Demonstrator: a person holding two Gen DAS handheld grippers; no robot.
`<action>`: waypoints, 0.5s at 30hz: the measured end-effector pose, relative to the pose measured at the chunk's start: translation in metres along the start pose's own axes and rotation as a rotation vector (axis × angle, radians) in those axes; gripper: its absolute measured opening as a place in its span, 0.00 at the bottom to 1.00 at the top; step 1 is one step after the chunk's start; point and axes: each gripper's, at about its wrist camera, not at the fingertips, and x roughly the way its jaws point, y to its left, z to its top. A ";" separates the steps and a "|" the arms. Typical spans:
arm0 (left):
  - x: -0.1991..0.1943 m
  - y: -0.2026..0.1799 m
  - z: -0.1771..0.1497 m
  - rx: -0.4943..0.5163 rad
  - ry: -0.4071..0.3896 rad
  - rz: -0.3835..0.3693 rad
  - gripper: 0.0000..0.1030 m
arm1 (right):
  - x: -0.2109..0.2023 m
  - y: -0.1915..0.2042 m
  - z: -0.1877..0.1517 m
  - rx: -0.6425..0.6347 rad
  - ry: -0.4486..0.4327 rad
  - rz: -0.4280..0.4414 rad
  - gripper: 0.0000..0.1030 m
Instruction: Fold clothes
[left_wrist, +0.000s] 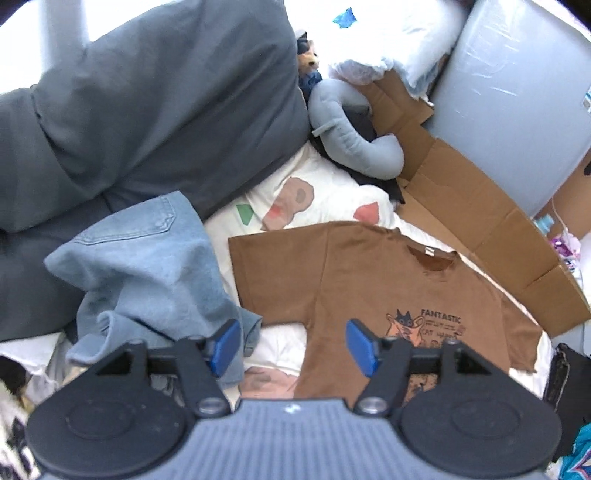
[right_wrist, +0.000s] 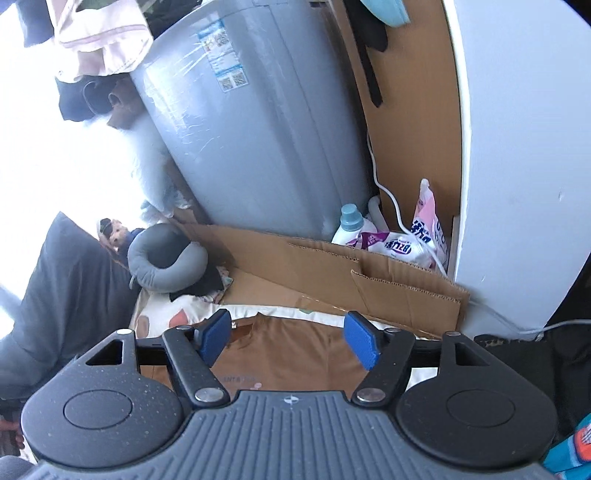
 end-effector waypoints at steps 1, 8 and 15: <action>-0.006 -0.002 0.000 0.005 0.001 0.008 0.68 | -0.006 0.003 0.005 -0.017 -0.001 0.000 0.72; -0.044 -0.018 -0.001 0.043 -0.020 0.008 0.76 | -0.042 0.004 0.008 -0.055 -0.055 0.040 0.72; -0.045 -0.032 -0.014 0.095 -0.025 -0.057 0.83 | -0.062 0.000 -0.029 -0.032 -0.060 0.072 0.73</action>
